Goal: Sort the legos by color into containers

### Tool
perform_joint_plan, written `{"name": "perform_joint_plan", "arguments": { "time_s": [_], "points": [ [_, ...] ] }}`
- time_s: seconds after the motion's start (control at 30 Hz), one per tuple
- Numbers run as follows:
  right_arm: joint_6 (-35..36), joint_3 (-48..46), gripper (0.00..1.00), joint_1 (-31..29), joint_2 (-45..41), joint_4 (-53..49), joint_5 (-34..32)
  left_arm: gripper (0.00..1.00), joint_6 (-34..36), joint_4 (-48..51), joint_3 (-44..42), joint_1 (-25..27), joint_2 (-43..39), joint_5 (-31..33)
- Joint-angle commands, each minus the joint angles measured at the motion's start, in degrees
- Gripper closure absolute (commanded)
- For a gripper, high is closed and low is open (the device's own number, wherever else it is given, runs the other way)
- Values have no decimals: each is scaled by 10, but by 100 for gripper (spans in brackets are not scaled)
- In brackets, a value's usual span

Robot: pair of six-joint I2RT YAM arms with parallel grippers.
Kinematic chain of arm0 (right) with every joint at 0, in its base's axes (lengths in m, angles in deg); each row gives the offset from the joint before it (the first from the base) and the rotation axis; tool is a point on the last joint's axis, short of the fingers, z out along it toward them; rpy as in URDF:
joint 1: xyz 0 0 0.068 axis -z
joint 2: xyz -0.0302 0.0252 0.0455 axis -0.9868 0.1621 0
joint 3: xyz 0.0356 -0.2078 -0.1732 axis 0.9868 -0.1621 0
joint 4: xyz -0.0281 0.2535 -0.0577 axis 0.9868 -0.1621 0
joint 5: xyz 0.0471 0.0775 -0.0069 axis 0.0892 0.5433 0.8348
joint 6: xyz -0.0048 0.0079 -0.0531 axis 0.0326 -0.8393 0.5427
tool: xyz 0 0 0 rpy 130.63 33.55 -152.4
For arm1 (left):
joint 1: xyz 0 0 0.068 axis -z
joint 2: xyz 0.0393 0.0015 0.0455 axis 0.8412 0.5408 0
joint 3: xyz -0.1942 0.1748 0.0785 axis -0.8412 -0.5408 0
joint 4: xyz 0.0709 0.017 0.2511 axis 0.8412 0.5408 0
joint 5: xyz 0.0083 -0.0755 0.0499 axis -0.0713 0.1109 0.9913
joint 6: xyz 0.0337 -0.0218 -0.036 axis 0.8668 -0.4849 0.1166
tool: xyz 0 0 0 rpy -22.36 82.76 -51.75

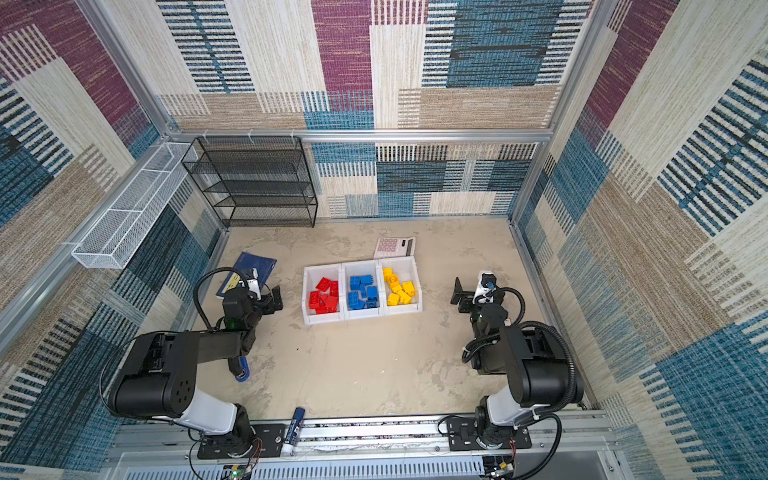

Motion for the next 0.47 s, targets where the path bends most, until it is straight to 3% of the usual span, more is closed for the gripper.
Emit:
{"name": "perform_joint_plan", "arguments": {
  "time_s": [0.0,0.43],
  "points": [
    [5,2,0,0,0,23,3,2,11,-22,0,0,-2,-6],
    [6,2,1,0,-1,21,5,1,11,-18,3,2,0,-7]
  ]
}}
